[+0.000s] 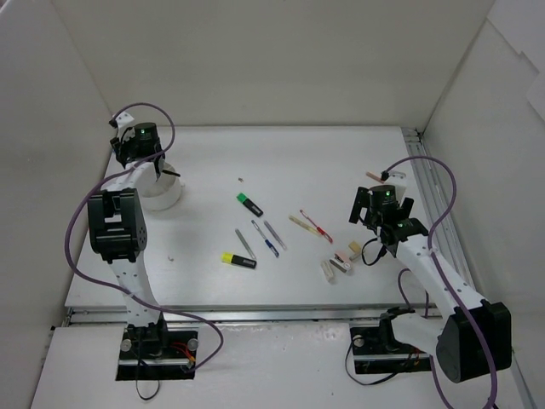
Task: Sort the stationery into containers
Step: Place the pen in the storage box.
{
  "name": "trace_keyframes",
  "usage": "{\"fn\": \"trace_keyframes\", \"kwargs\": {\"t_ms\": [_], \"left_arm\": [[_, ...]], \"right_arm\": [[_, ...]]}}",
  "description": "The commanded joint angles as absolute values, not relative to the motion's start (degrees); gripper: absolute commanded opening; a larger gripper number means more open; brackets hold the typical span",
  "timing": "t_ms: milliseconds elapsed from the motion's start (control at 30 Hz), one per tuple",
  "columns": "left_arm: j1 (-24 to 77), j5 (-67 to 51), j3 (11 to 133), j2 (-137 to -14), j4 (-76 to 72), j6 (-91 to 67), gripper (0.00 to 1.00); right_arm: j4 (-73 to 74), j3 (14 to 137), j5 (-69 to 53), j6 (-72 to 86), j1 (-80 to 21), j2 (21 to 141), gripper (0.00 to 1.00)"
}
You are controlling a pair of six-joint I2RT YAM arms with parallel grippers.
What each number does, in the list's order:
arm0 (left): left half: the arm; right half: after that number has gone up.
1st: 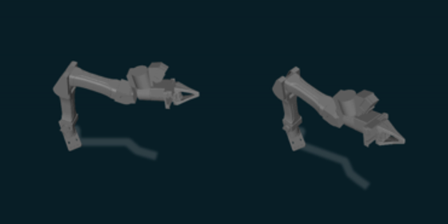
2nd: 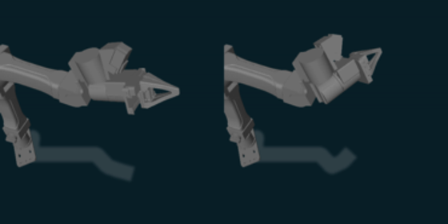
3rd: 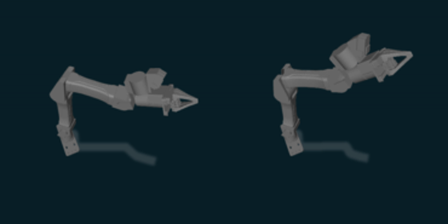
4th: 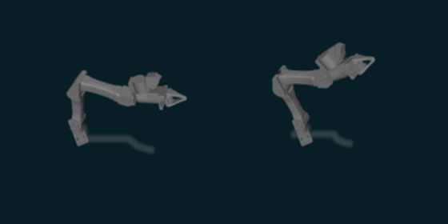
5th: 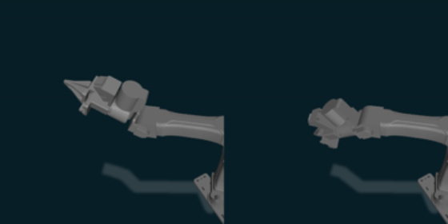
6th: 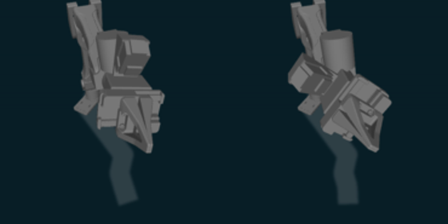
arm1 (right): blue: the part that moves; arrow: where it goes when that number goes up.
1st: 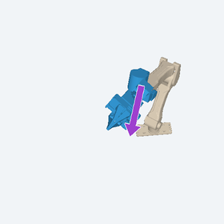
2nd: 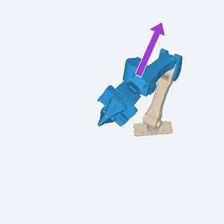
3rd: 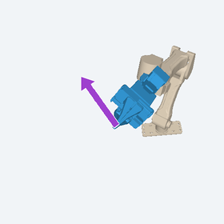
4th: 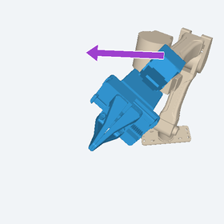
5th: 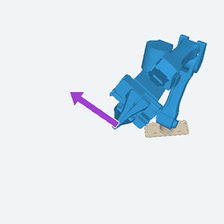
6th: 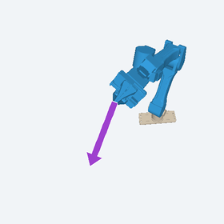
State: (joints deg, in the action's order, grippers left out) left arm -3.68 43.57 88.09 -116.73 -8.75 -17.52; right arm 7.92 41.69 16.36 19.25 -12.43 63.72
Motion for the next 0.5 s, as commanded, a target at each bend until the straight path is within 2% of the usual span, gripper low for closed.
{"fn": "trace_keyframes", "kwargs": {"t_ms": [0,67,133,167,233,400,467], "left_arm": [[-4.31,43.69,89.22,-114.0,-11.16,-20.03,0.0],[-4.31,43.33,88.07,-112.95,-9.77,-22.57,0.04],[-4.31,43.42,85.88,-111.54,-8.44,-25.04,0.11],[-4.31,43.68,84.83,-109.79,-8.96,-26.35,0.18],[-4.31,43.59,80.87,-108.2,-10.71,-26.54,0.22],[-4.31,43.68,78.93,-106.61,-10.64,-27.59,0.22],[-4.31,43.51,78.75,-106.09,-10.46,-27.95,0.17]], "right_arm": [[5.89,44.56,18.89,18.98,-12.39,64.77,0.98],[5.8,44.73,18.72,19.07,-12.13,64.95,0.98],[5.8,44.74,18.55,18.9,-12.3,64.69,0.98],[5.89,44.65,18.54,18.98,-12.22,64.6,0.98],[5.8,44.47,18.37,19.25,-12.22,64.07,0.98],[5.89,43.77,17.67,19.25,-12.22,62.84,0.98],[5.89,43.51,17.67,19.25,-12.3,62.14,0.98]]}}
